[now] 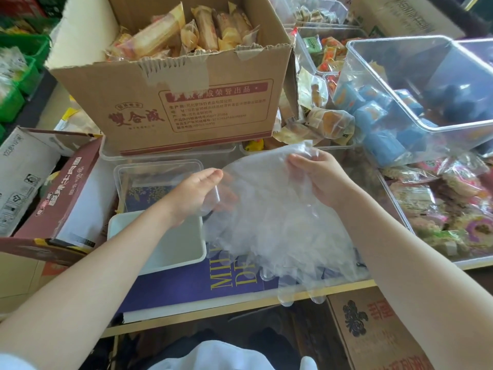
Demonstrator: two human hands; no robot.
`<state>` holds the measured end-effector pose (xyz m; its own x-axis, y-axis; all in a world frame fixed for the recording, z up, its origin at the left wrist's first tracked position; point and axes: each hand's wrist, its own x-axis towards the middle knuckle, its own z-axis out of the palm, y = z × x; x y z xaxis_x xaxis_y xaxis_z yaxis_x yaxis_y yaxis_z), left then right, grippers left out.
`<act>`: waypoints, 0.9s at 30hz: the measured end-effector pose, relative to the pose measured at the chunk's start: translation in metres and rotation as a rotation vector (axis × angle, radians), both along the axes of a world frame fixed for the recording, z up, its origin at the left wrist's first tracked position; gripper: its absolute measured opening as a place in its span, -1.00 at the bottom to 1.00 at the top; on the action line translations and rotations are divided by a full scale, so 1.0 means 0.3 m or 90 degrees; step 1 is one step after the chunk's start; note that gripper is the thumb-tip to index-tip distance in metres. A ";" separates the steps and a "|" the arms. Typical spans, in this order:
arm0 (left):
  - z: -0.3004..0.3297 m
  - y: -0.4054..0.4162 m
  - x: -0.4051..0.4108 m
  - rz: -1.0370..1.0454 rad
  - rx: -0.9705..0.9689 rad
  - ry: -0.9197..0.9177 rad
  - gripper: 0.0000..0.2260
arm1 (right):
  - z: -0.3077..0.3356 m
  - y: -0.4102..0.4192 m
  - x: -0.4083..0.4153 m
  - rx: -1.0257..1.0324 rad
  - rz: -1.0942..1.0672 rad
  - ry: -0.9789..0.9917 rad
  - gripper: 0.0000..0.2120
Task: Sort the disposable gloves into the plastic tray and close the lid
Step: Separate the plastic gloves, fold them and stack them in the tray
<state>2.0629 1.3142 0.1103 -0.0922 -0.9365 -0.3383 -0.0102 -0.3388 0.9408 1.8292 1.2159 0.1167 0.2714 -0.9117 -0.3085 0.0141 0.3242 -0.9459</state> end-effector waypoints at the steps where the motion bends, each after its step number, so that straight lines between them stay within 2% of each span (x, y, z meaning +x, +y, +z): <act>1: 0.006 0.000 -0.008 0.000 -0.009 -0.038 -0.62 | 0.007 0.001 0.004 -0.015 -0.010 -0.001 -0.95; 3: 0.003 -0.002 -0.017 0.008 -0.056 -0.146 -0.72 | 0.013 -0.002 0.003 -0.024 -0.026 -0.021 -0.90; 5: 0.000 -0.003 -0.020 0.045 -0.076 -0.159 -0.90 | 0.012 -0.003 -0.004 -0.031 -0.020 -0.023 -0.86; 6: -0.004 -0.004 -0.016 0.053 -0.084 -0.142 -0.91 | 0.010 -0.003 -0.011 -0.033 -0.006 -0.023 -0.87; 11: -0.004 0.003 0.004 0.008 -0.077 -0.098 -0.92 | 0.007 -0.016 -0.047 -0.031 0.091 -0.073 -0.72; 14: 0.006 -0.004 -0.009 -0.048 -0.037 -0.133 -0.91 | 0.016 -0.021 -0.047 -0.072 0.139 -0.017 -0.87; 16: 0.017 -0.022 -0.029 -0.047 -0.043 -0.144 -0.95 | 0.024 -0.013 -0.031 -0.109 0.185 0.047 -0.86; 22: 0.008 -0.065 -0.125 0.121 -0.104 -0.080 -0.88 | 0.033 0.014 -0.012 -0.107 0.242 0.065 -0.82; 24: -0.001 -0.055 -0.131 0.150 -0.111 -0.083 -0.86 | 0.029 0.018 -0.034 -0.057 0.250 0.053 -0.93; 26: -0.004 -0.042 -0.125 0.169 -0.107 -0.084 -0.86 | 0.011 0.018 -0.067 -0.011 0.306 0.073 -0.78; 27: -0.004 -0.036 -0.120 0.183 -0.102 -0.078 -0.86 | -0.003 0.020 -0.080 0.008 0.335 0.074 -0.77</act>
